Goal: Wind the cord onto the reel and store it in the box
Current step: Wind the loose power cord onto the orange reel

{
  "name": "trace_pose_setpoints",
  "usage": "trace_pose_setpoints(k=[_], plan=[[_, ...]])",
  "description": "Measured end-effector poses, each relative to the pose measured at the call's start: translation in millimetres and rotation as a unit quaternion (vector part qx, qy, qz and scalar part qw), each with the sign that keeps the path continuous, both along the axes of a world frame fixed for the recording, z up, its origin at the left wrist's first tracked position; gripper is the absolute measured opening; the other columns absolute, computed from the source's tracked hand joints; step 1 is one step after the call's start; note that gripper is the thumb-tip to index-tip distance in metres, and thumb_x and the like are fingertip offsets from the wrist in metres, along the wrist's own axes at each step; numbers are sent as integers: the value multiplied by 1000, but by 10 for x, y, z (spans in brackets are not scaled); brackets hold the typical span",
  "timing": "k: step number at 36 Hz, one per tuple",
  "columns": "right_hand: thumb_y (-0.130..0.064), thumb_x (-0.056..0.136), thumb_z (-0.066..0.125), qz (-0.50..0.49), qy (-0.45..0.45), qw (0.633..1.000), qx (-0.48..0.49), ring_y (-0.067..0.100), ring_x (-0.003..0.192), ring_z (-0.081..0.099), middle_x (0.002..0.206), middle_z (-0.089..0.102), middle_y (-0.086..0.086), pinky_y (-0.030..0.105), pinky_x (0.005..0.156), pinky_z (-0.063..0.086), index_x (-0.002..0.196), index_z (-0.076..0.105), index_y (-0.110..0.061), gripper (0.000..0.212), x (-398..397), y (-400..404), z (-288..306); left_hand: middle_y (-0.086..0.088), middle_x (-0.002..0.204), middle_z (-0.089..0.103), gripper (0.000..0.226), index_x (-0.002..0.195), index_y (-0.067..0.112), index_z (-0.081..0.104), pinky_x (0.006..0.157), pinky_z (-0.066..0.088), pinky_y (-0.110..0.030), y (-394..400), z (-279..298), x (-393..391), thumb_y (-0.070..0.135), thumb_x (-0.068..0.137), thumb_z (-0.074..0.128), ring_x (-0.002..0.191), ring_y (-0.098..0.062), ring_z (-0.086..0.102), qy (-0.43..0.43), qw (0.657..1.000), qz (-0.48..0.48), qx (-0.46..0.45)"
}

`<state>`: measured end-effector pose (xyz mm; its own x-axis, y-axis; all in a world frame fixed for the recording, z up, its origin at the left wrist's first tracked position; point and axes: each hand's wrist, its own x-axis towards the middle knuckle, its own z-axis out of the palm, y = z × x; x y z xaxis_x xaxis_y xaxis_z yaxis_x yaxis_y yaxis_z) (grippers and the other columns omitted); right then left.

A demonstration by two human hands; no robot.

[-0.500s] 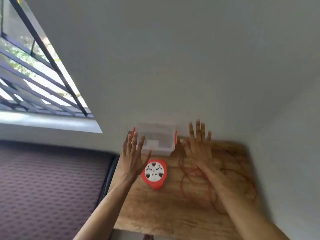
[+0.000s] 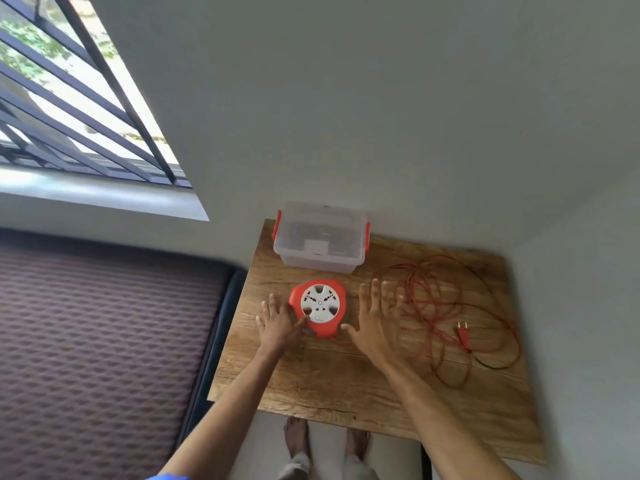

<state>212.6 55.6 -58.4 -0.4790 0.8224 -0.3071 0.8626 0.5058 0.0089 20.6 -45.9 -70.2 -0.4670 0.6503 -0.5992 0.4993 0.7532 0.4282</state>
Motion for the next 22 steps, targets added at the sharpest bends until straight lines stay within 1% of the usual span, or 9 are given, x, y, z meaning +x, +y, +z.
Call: trace_pose_setpoints(k=[3, 6, 9, 12, 16, 18, 19, 20, 22], plan=[[-71, 95, 59, -15, 0, 1000, 0, 40, 164, -9, 178, -8, 20, 67, 129, 2, 171, 0, -12, 113, -14, -51, -2, -23, 185, 8, 75, 168, 8, 38, 136, 5, -62, 47, -13, 9, 49, 111, 63, 171, -43, 2, -3, 1000, 23, 15], [-60, 97, 65, -30, 17, 999, -2, 39, 165, -4, 178, -1, 20, 63, 131, 8, 171, 7, -12, 105, 2, -102, 0, -25, 177, 28, 70, 152, 6, 58, 134, 8, -66, 128, -8, 19, 56, 104, 71, 168, -46, 15, -4, 998, 64, 25], [-53, 99, 65, -42, 33, 999, 3, 40, 165, 2, 177, 8, 21, 60, 130, 12, 170, 17, -12, 94, 65, -127, -5, -28, 180, 18, 93, 159, 0, 49, 133, -9, -67, 216, 22, 53, 62, 96, 78, 170, -46, 2, -13, 996, 86, -7], [-47, 98, 68, -62, 40, 997, 17, 39, 164, 12, 175, 19, 19, 65, 127, 19, 168, 26, -13, 88, 129, -106, 30, -30, 181, 11, 111, 168, -6, 32, 133, -9, -65, 332, 57, 84, 58, 93, 84, 170, -49, -1, -21, 992, 120, -31], [-38, 100, 65, -74, 70, 994, 39, 39, 162, 20, 171, 28, 18, 67, 124, 23, 164, 36, -14, 75, 206, -38, 109, -30, 178, 17, 126, 171, -8, 18, 135, 7, -65, 460, 104, 83, 46, 86, 94, 168, -53, 6, -59, 981, 181, -39], [-35, 101, 64, -84, 107, 989, 50, 38, 161, 24, 170, 30, 18, 64, 125, 26, 161, 41, -14, 68, 250, 11, 156, -30, 174, 26, 118, 168, -3, 25, 133, 19, -68, 481, 118, 93, 33, 84, 99, 165, -53, 19, -95, 974, 206, 1], [-33, 101, 65, -87, 131, 986, 56, 38, 159, 27, 168, 33, 18, 62, 125, 30, 159, 44, -13, 64, 273, 38, 180, -29, 168, 37, 107, 162, 0, 33, 127, 34, -69, 478, 119, 99, 23, 82, 100, 158, -52, 37, -129, 966, 222, 38], [-30, 101, 66, -91, 155, 982, 61, 38, 157, 31, 167, 36, 18, 60, 125, 33, 156, 47, -13, 60, 292, 68, 202, -27, 158, 50, 95, 153, 3, 40, 114, 50, -70, 465, 119, 105, 13, 80, 100, 142, -49, 56, -170, 953, 237, 78], [-23, 102, 66, -96, 209, 972, 57, 35, 153, 37, 163, 40, 16, 54, 124, 37, 151, 50, -12, 53, 318, 127, 251, -23, 139, 65, 80, 142, 4, 45, 87, 65, -67, 421, 155, 118, -1, 81, 96, 112, -44, 75, -224, 931, 252, 138]])
